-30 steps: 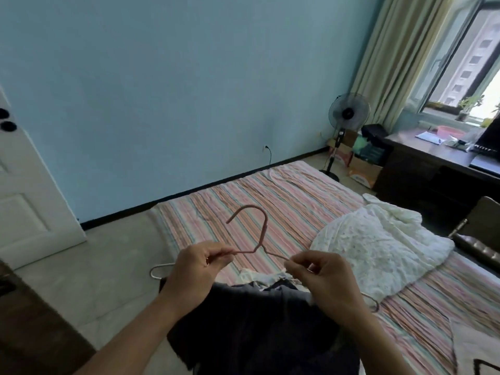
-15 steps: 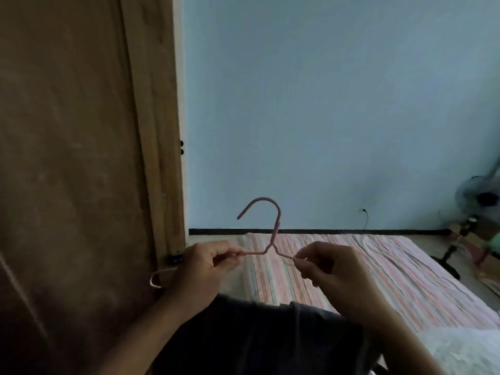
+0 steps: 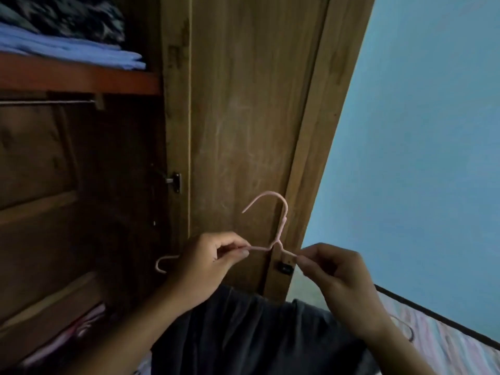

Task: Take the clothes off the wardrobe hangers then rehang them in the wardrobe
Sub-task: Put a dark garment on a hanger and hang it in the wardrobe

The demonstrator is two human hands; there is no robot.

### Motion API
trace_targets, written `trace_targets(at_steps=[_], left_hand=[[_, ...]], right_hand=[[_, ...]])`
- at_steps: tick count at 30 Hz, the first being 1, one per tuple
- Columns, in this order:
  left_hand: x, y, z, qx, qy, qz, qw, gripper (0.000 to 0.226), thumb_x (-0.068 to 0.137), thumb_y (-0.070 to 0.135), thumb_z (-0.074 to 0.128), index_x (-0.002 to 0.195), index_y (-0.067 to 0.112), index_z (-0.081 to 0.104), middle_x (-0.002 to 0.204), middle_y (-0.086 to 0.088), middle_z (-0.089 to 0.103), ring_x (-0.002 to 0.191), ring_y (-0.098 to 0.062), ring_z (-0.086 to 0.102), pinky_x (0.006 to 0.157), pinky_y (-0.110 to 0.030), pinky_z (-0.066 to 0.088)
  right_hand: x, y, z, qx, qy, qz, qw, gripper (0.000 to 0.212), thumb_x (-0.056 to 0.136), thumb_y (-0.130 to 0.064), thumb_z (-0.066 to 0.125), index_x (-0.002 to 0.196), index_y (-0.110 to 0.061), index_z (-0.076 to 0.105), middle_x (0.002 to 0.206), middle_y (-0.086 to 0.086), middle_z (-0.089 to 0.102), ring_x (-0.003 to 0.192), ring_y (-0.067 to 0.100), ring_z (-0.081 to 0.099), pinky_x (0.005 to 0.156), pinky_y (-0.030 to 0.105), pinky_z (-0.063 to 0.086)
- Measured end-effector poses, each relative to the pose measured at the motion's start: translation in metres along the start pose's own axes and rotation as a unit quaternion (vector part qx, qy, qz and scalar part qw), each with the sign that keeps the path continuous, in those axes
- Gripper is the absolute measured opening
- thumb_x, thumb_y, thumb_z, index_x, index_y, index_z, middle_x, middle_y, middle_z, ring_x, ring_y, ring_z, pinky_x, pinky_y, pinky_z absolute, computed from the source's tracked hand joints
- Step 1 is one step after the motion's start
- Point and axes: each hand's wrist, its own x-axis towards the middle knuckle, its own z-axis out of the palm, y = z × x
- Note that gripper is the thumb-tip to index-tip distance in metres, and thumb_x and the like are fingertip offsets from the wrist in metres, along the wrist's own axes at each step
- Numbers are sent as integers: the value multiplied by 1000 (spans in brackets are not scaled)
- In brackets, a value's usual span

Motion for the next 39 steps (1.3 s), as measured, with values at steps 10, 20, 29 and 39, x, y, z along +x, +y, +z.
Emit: trace_targets(at_steps=[10,20,29,39], left_hand=[[-37,-18,-107,67,64,-46,995,13,93,16,64,88,24,73,84,4,70,85,-16,67,76,-30,54],[-58,-54,-230,156,88,-79,981,13,94,27,60,88,35,68,83,9,67,83,-11,65,73,-21,50],[-92,-94,-310,205,153,-150,955,10,90,37,59,89,39,68,88,16,70,87,-4,66,80,-32,54],[-139,-83,-371,344,260,-234,871,14,95,21,62,100,30,71,86,32,60,82,18,57,67,-1,41]], right_hand=[[48,-48,96,70,-121,-45,989,16,91,-24,68,78,-23,76,71,2,71,68,21,67,66,40,55],[91,-110,207,82,-262,-56,960,18,97,-26,62,86,-33,74,64,-13,65,54,1,58,50,12,42],[108,-165,306,186,-358,61,913,24,99,-19,57,84,-12,74,59,0,57,48,11,49,44,21,37],[125,-204,404,180,-392,91,898,28,100,-11,51,81,-12,71,47,-10,53,42,3,46,41,18,34]])
